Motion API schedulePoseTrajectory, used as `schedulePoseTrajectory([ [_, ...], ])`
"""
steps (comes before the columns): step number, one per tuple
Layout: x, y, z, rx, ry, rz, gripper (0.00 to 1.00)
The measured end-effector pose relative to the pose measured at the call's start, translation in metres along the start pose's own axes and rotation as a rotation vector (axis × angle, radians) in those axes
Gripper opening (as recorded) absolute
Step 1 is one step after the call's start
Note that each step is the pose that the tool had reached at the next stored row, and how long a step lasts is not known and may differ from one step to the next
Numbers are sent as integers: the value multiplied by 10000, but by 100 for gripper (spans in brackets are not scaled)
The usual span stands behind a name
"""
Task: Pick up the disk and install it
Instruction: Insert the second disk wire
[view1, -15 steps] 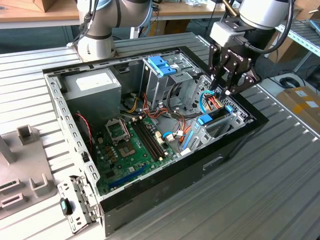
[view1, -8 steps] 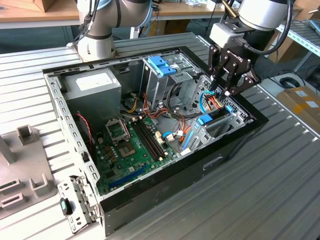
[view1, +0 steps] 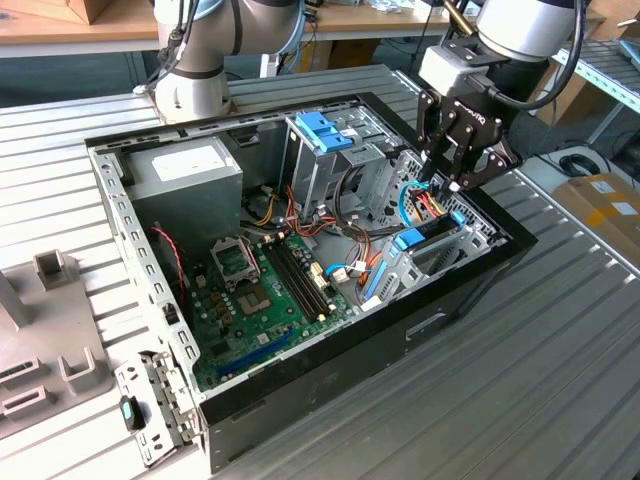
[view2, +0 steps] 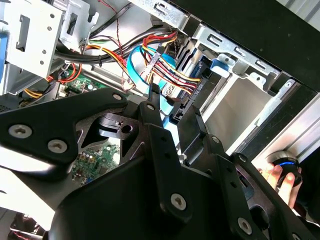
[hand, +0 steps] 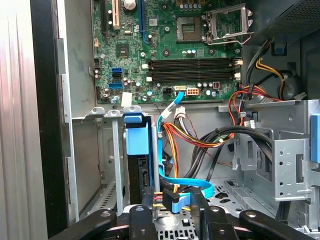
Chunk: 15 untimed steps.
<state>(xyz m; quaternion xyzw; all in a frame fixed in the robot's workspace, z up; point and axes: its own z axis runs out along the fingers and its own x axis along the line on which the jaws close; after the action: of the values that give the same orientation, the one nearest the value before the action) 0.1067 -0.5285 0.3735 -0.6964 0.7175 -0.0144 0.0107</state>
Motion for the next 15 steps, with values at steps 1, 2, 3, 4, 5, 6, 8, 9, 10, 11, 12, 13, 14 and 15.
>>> schedulePoseTrajectory([
  [1, 0, 0, 0, 0, 0, 0, 42],
  [2, 0, 0, 0, 0, 0, 0, 42],
  [3, 0, 0, 0, 0, 0, 0, 41],
  [4, 0, 0, 1, 0, 0, 0, 34],
  [5, 0, 0, 1, 0, 0, 0, 34],
  [6, 0, 0, 1, 0, 0, 0, 27],
  [8, 0, 0, 1, 0, -1, 0, 22],
  [9, 0, 0, 1, 0, 0, 0, 16],
  [10, 0, 0, 2, 0, -1, 0, 16],
  [11, 0, 0, 2, 0, 0, 0, 16],
  [12, 0, 0, 2, 0, 0, 0, 16],
  [13, 0, 0, 2, 0, -1, 0, 16],
  [14, 0, 0, 2, 0, 0, 0, 16],
  [15, 0, 0, 2, 0, -1, 0, 16],
])
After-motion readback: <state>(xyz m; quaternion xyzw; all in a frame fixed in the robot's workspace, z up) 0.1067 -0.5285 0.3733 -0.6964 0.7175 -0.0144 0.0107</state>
